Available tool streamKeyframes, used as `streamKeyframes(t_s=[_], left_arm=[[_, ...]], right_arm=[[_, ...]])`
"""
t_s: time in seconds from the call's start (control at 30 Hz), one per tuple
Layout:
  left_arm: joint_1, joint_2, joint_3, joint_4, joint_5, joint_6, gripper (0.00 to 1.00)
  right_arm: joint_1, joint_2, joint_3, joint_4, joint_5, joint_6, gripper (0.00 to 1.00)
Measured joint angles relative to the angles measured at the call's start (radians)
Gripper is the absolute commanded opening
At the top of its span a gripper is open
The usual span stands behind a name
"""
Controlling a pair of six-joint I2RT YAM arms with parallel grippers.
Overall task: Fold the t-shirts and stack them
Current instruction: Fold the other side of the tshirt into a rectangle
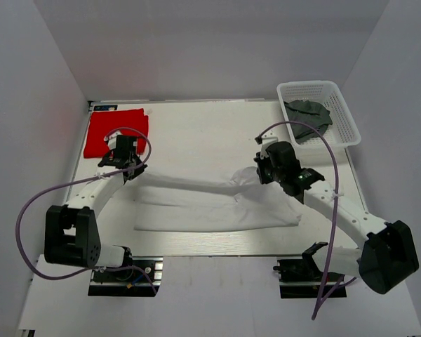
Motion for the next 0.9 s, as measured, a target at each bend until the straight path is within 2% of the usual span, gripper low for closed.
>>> streamKeyframes(t_s=[0.23, 0.27, 0.3, 0.33, 0.37, 0.4, 0.43, 0.47, 0.53, 0.57, 0.6, 0.73, 0.9], left_arm=[[-0.005, -0.097, -0.101, -0.007, 0.016, -0.039, 0.00], [-0.005, -0.111, -0.118, -0.009, 0.016, -0.050, 0.01], [-0.005, -0.130, -0.138, -0.015, 0.015, -0.062, 0.08], [-0.005, -0.150, -0.158, -0.028, 0.013, -0.079, 0.29], [-0.005, -0.161, -0.172, -0.042, 0.012, -0.086, 0.41], [-0.005, -0.171, -0.183, -0.061, 0.006, -0.106, 0.52], [-0.005, -0.174, -0.188, -0.079, 0.000, -0.118, 0.85], [-0.006, -0.174, -0.190, -0.107, -0.004, -0.136, 0.99], [-0.006, -0.178, -0.190, -0.166, -0.005, -0.180, 1.00], [-0.006, -0.185, -0.189, -0.196, -0.006, -0.198, 1.00], [-0.006, -0.197, -0.188, -0.230, -0.006, -0.213, 1.00], [-0.006, -0.299, -0.173, -0.312, -0.002, -0.242, 1.00], [-0.006, -0.415, -0.137, -0.240, 0.130, -0.195, 1.00]], right_arm=[[0.056, -0.055, -0.060, -0.082, 0.067, 0.043, 0.00], [0.063, -0.064, -0.066, -0.094, 0.074, 0.051, 0.00], [0.069, -0.075, -0.074, -0.101, 0.078, 0.060, 0.04], [0.077, -0.085, -0.084, -0.112, 0.082, 0.073, 0.23], [0.085, -0.091, -0.097, -0.113, 0.084, 0.090, 0.27], [0.097, -0.094, -0.114, -0.116, 0.082, 0.103, 0.27], [0.108, -0.094, -0.135, -0.116, 0.075, 0.121, 0.41], [0.121, -0.094, -0.163, -0.116, 0.062, 0.148, 0.48], [0.143, -0.094, -0.211, -0.143, 0.024, 0.198, 0.61], [0.154, -0.094, -0.227, -0.172, 0.004, 0.222, 0.84], [0.163, -0.097, -0.233, -0.202, -0.013, 0.250, 0.90], [0.174, -0.162, -0.225, -0.285, -0.040, 0.283, 0.90], [0.174, -0.229, -0.143, -0.229, -0.052, 0.286, 0.90]])
